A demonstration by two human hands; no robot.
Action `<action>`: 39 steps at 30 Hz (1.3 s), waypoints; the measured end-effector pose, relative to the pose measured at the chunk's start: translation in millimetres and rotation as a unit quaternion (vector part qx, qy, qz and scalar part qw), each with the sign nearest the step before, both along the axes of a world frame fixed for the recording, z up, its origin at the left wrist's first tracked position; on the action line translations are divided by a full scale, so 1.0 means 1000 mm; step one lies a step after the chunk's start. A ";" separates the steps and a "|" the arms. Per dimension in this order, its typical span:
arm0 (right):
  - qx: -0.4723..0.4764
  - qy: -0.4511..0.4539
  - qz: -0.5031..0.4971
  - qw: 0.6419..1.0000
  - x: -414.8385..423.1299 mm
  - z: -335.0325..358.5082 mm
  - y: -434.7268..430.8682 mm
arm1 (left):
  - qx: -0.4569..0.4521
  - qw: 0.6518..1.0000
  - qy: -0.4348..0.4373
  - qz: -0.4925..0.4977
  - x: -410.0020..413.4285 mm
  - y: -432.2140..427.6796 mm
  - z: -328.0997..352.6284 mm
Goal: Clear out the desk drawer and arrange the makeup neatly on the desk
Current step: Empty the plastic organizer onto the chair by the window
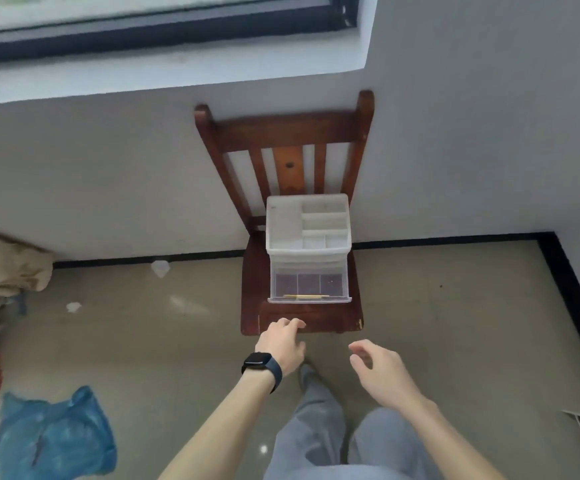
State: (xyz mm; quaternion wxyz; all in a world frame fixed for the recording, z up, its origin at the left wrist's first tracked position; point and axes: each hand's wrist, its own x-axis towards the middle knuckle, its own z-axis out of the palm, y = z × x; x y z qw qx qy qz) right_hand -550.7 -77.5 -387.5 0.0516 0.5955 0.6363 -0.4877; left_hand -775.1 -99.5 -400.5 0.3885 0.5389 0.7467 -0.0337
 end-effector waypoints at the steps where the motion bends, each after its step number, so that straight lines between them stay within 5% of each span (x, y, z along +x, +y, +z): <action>1: -0.021 0.008 -0.028 0.999 -0.007 -0.013 0.010 | 0.000 1.000 0.003 -0.010 -0.005 0.012 -0.011; 5: -0.104 0.039 -0.149 0.983 -0.036 -0.068 0.044 | 0.015 0.997 0.036 -0.066 -0.021 0.053 -0.057; 13: -0.261 0.120 -0.388 0.876 -0.086 -0.155 0.089 | 0.013 0.981 0.098 -0.167 -0.024 0.087 -0.152; 20: -0.269 0.169 -0.488 0.813 -0.105 -0.188 0.099 | -0.016 0.971 0.146 -0.190 -0.029 0.098 -0.188; 25: -0.318 0.221 -0.588 0.710 -0.107 -0.192 0.102 | -0.012 0.968 0.154 -0.200 -0.032 0.102 -0.192; 33: -0.292 0.178 -0.546 0.765 -0.110 -0.198 0.106 | 0.006 0.976 0.129 -0.177 -0.044 0.113 -0.195; 39: -0.281 0.165 -0.545 0.772 -0.109 -0.201 0.108 | -0.014 0.977 0.104 -0.185 -0.047 0.119 -0.200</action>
